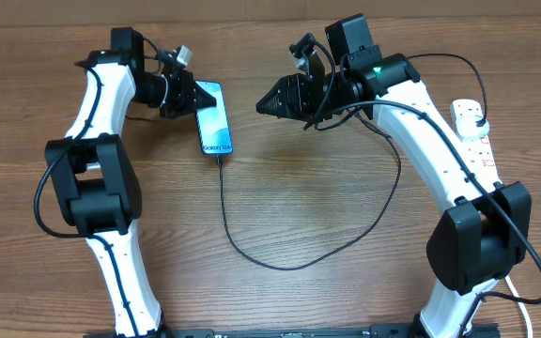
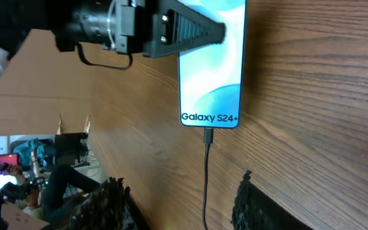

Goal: Plug charger to phone and switch on socket
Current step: 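Lower the plugged phone onto the table with both grippers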

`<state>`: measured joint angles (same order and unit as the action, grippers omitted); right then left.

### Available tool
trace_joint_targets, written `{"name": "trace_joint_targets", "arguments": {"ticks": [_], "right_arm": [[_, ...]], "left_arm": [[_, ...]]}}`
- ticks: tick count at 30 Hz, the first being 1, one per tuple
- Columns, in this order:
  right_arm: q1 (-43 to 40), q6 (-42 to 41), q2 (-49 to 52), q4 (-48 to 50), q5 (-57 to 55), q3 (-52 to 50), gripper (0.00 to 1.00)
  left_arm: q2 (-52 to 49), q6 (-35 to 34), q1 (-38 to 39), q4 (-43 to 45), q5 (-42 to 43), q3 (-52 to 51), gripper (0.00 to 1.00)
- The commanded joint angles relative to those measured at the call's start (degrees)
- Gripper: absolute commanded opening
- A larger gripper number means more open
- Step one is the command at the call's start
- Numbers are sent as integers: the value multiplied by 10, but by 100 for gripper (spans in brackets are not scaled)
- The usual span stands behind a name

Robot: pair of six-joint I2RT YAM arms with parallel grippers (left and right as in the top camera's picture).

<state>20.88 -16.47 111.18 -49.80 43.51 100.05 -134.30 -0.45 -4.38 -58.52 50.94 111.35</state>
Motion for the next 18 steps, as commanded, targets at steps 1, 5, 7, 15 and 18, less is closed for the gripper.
{"name": "trace_joint_targets", "arguments": {"ticks": [1, 5, 7, 15, 18], "right_arm": [[-1, 5, -3, -2, -9, 8, 57], [-1, 5, -3, -5, -9, 8, 58], [-1, 5, -3, -6, -9, 8, 58], [-1, 5, -3, -9, -11, 8, 58], [-1, 5, -3, -10, -11, 8, 59]], "left_arm": [[-24, 24, -1, 0, 27, 4, 4], [-52, 24, -1, 2, 27, 4, 4], [-62, 23, -1, 3, 27, 4, 4], [-79, 22, -1, 4, 25, 4, 4], [-79, 22, -1, 5, 19, 4, 10]]}}
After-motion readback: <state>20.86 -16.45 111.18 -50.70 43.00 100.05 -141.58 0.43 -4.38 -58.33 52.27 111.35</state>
